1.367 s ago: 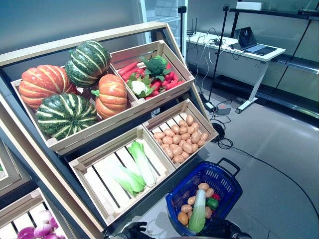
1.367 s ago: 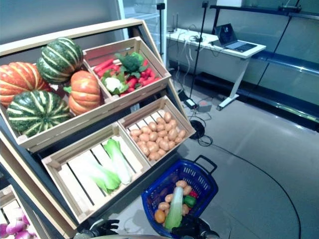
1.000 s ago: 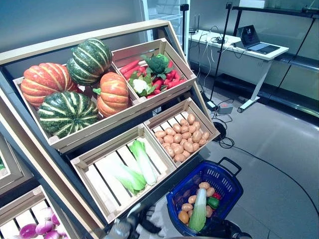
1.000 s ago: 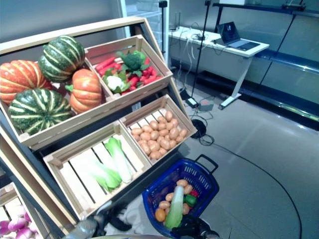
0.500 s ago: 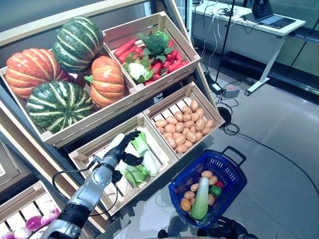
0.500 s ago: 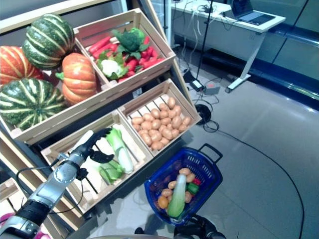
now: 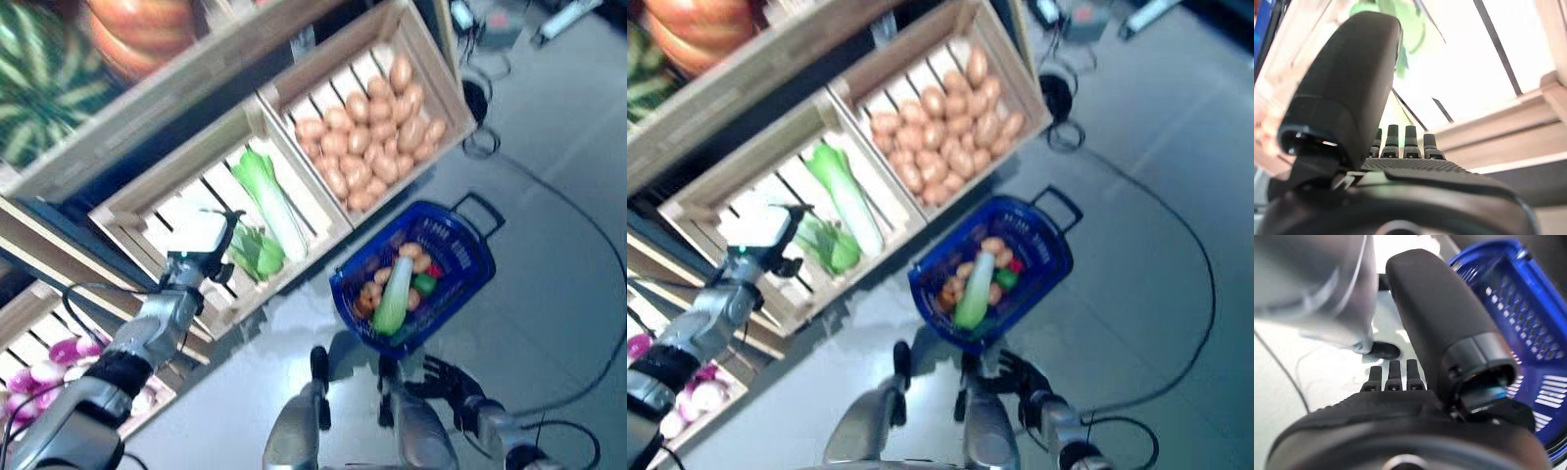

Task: Put vegetables into the basket

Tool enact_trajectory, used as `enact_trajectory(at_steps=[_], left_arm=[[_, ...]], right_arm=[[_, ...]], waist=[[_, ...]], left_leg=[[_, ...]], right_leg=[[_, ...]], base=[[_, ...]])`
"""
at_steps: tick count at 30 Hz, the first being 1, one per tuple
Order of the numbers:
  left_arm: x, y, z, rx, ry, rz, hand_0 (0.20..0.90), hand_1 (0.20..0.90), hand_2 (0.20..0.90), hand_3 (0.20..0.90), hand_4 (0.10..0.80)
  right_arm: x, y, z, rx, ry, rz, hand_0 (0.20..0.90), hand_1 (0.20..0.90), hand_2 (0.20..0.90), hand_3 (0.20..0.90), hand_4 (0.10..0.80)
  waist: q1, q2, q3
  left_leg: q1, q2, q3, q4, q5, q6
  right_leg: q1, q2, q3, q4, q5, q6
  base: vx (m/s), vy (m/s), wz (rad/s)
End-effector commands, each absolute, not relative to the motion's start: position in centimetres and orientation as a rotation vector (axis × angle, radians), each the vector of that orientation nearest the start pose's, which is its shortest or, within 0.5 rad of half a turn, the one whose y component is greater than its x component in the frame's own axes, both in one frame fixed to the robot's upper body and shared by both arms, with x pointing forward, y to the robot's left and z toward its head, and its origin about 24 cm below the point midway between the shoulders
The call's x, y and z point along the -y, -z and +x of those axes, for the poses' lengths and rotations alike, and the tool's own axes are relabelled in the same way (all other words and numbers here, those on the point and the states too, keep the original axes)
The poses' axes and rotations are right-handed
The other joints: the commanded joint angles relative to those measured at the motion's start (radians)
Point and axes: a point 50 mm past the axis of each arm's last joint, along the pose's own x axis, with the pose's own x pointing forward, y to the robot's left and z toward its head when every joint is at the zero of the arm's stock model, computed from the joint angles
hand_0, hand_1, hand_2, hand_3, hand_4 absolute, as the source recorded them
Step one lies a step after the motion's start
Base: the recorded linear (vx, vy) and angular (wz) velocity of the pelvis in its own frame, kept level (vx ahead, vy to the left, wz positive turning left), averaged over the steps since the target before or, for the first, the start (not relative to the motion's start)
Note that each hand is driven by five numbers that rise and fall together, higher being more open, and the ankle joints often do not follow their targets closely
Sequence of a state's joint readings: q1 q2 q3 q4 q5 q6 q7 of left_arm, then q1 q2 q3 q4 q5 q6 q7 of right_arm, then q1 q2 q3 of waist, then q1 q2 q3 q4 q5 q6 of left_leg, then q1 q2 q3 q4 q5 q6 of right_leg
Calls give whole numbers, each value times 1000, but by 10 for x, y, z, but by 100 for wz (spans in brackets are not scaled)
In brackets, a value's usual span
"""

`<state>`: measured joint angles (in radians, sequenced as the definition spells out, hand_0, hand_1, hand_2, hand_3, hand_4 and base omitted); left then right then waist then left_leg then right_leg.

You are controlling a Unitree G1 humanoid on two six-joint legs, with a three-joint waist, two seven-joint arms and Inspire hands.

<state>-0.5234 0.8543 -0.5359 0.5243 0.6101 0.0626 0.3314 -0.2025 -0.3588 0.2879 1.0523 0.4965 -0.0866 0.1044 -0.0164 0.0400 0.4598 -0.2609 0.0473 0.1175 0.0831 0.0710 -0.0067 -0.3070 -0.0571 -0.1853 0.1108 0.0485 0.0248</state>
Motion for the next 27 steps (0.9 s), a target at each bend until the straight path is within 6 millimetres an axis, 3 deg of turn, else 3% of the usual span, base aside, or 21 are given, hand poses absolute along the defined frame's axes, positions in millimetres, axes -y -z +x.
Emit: enact_trajectory(at_steps=[1,9,16,27], left_arm=[[-298,-152,332,277,-394,1814,900,900,900,900,800],[-304,-151,334,413,-576,1838,900,900,900,900,800],[-301,-151,340,432,-592,1838,900,900,900,900,800],[-310,-164,340,472,-677,1870,900,900,900,900,800]], right_arm=[[253,103,197,-747,113,17,900,900,900,900,800],[250,85,222,-652,76,0,900,900,900,900,800],[248,75,234,-621,74,-11,900,900,900,900,800],[252,65,236,-559,76,-13,900,900,900,900,800]], waist=[[-22,-8,-51],[-32,-31,0],[-47,-36,21],[-72,-38,43]], left_leg=[[-137,-10,-35,155,-39,-36],[-316,1,-25,322,-79,-31],[-389,7,-25,363,-78,-34],[-458,17,-25,422,-94,-37]], right_leg=[[-55,-35,16,148,-70,1],[-238,-35,49,320,-114,-10],[-317,-22,72,365,-119,-15],[-394,-17,86,420,-130,-21]], base=[[-164,7,-3],[-71,18,0],[-17,19,-2],[-3,20,-2]])
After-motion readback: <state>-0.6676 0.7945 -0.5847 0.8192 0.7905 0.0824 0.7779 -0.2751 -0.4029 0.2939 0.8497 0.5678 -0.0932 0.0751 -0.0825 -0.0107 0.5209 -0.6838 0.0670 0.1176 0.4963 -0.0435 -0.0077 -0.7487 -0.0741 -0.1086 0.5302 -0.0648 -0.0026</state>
